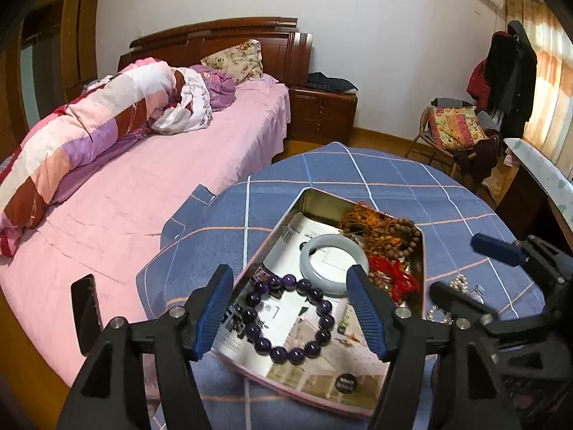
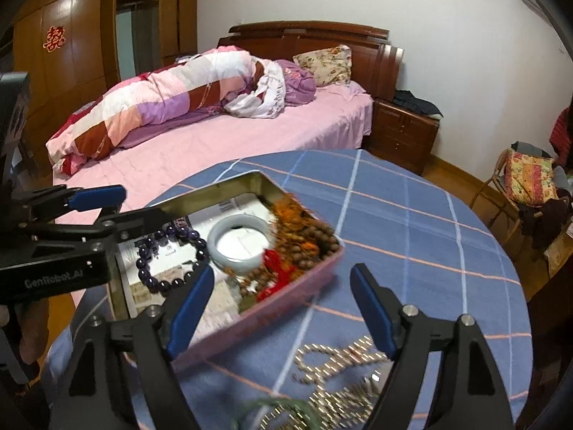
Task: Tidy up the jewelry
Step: 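Withdraw both open tools from the tin toward the remaining jewelry, then close the left tool on the green jade bangle, then grasp the silver bangle with the right tool while the left lifts the jade bangle, then carry the jade bangle and silver bangle over the pink tin with both tools, then open both tools to drop the two bangles into the tin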
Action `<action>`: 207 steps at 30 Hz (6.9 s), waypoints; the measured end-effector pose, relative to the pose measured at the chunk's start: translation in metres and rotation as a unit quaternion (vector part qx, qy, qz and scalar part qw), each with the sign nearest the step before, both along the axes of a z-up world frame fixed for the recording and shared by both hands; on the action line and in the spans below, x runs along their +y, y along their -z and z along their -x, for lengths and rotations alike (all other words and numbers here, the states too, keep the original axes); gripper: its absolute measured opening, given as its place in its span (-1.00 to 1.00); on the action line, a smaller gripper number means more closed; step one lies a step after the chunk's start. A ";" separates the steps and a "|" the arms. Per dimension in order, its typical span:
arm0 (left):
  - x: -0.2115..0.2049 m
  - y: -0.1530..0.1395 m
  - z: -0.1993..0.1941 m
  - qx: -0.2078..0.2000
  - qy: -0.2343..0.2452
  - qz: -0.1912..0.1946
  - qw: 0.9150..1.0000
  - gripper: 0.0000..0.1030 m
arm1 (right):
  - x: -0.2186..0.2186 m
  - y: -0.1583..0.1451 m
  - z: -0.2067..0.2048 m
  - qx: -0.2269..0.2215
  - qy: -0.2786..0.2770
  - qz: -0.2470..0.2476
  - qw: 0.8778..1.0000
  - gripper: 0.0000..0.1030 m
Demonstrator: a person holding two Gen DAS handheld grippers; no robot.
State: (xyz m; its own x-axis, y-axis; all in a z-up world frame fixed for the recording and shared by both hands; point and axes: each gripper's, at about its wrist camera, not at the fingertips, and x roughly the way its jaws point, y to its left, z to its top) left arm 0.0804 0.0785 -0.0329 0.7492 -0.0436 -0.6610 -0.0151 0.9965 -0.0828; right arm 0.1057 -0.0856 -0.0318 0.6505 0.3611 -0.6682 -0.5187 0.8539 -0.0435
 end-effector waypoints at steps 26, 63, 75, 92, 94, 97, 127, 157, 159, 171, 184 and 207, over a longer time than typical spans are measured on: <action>-0.107 0.011 0.072 0.001 0.066 -0.059 0.996 0.28 | -0.132 0.045 0.079 0.045 0.081 0.023 0.995 0.46; -0.120 0.019 0.070 0.016 0.136 -0.022 0.990 -0.89 | -0.114 0.074 0.093 0.076 0.011 0.020 0.997 0.63; -0.113 0.021 0.066 0.019 0.126 -0.015 0.992 -0.89 | -0.126 0.070 0.084 0.066 0.050 0.024 0.996 0.45; -0.095 -0.011 0.069 -0.018 0.110 -0.007 0.994 -0.89 | -0.133 0.038 0.077 0.026 0.074 -0.007 0.997 0.43; -0.092 -0.014 0.069 -0.021 0.108 -0.005 0.994 -0.89 | -0.129 0.036 0.077 0.023 0.071 -0.008 0.997 0.43; -0.086 -0.016 0.067 -0.023 0.103 -0.003 0.994 -0.89 | -0.122 0.033 0.073 0.019 0.064 -0.009 0.998 0.42; -0.017 -0.053 0.042 -0.070 0.040 -0.027 0.996 -0.89 | -0.036 -0.024 0.053 -0.045 -0.028 -0.011 0.999 0.42; 0.012 -0.018 0.004 -0.021 0.004 -0.019 1.000 -0.89 | 0.043 -0.013 0.021 -0.019 -0.084 0.003 0.996 0.42; 0.012 -0.016 0.003 -0.018 0.005 -0.020 1.000 -0.89 | 0.043 -0.010 0.020 -0.014 -0.083 0.004 0.996 0.42; 0.011 -0.004 -0.005 -0.003 0.005 -0.028 1.000 -0.89 | 0.047 0.000 0.015 0.004 -0.084 0.007 0.996 0.42; 0.010 0.011 -0.011 0.017 0.009 -0.037 0.999 -0.89 | 0.054 0.016 0.008 0.028 -0.086 0.022 0.996 0.42; 0.004 0.001 0.010 0.001 -0.022 -0.044 0.999 0.21 | 0.006 0.016 0.010 0.034 -0.044 0.009 0.998 0.73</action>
State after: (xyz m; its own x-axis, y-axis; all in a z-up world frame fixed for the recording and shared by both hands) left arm 0.0703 0.0825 -0.0335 0.7476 0.0475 -0.6625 -0.0591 0.9982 0.0049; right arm 0.0960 -0.0798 -0.0478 0.5697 0.4025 -0.7165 -0.5947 0.8036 -0.0214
